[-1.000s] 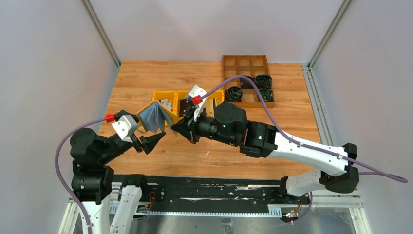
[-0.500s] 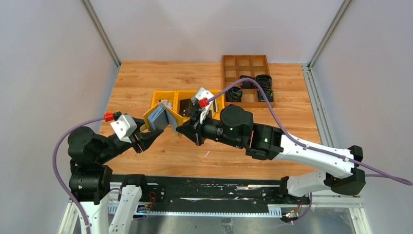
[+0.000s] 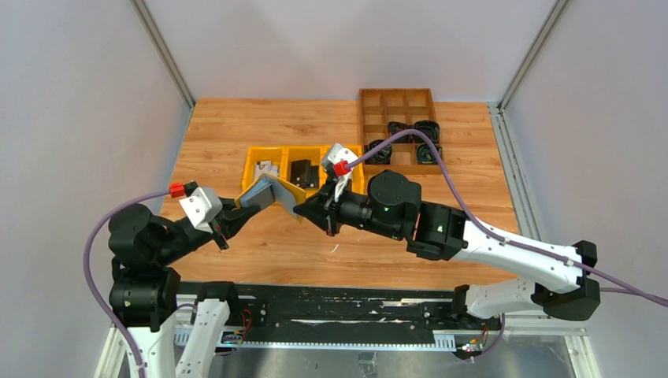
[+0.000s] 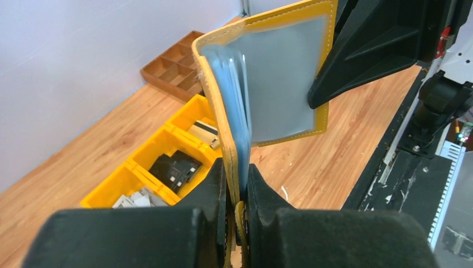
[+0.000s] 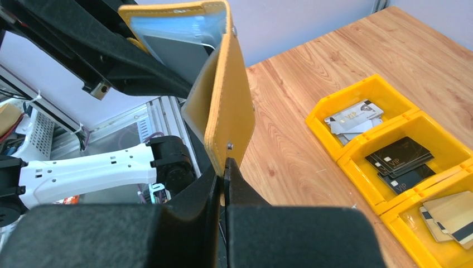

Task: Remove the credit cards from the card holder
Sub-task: Remove the credit card from the card holder, then place the credit card in the storage box.

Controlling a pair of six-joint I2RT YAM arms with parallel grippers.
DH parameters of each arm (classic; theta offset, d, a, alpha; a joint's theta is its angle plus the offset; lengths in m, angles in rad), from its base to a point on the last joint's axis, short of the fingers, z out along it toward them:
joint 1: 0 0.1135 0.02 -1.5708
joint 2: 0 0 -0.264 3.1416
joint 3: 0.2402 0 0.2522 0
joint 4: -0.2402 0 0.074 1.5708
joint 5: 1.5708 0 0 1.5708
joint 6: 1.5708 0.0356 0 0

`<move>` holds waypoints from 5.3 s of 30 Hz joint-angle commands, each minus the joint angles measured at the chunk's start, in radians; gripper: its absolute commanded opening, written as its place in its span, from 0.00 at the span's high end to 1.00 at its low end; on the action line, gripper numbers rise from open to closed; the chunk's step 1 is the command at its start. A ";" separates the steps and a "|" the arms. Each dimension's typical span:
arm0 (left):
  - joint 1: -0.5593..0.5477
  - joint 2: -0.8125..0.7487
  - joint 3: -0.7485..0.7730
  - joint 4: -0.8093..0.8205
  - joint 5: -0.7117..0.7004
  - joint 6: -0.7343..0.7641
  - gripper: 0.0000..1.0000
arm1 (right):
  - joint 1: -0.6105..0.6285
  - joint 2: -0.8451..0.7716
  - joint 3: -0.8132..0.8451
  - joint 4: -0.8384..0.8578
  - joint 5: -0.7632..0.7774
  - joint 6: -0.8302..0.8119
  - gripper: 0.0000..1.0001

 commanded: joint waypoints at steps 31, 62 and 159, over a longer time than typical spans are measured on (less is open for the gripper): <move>-0.006 0.241 0.062 -0.113 -0.059 -0.302 1.00 | -0.271 0.150 0.022 0.342 -0.644 0.415 0.42; -0.006 0.255 0.106 -0.143 0.262 -0.340 0.95 | -0.362 0.184 -0.148 0.656 -0.814 0.623 0.87; -0.009 0.219 0.002 -0.401 -0.040 0.357 1.00 | -0.602 0.895 0.276 0.175 -0.260 0.520 1.00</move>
